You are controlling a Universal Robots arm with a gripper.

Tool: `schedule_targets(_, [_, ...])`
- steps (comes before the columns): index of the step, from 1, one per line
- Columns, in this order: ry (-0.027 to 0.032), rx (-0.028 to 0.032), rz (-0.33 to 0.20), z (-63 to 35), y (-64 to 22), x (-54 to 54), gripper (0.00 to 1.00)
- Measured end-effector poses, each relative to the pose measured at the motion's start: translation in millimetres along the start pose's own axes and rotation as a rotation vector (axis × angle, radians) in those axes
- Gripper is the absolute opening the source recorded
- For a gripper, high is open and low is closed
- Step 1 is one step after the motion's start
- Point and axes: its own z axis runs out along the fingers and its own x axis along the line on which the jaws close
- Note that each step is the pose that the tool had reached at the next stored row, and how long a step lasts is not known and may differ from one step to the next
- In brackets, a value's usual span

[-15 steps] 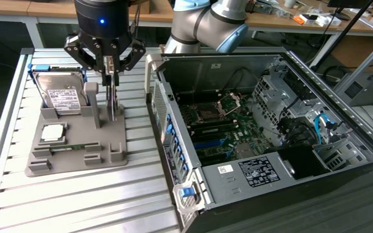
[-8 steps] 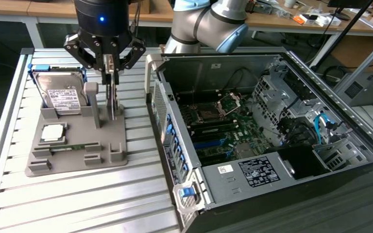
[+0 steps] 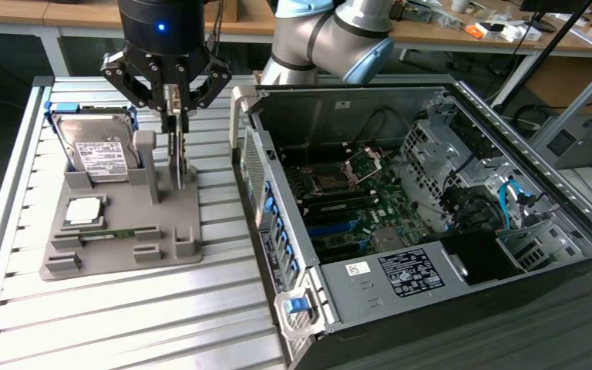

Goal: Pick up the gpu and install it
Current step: 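Pick up the gpu and move the gpu toward the slot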

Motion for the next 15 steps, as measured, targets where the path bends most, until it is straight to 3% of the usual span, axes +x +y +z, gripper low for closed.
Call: schedule_targets(15, [0.0000,0.0000,0.000,-7.4,0.6,-0.2,0.27])
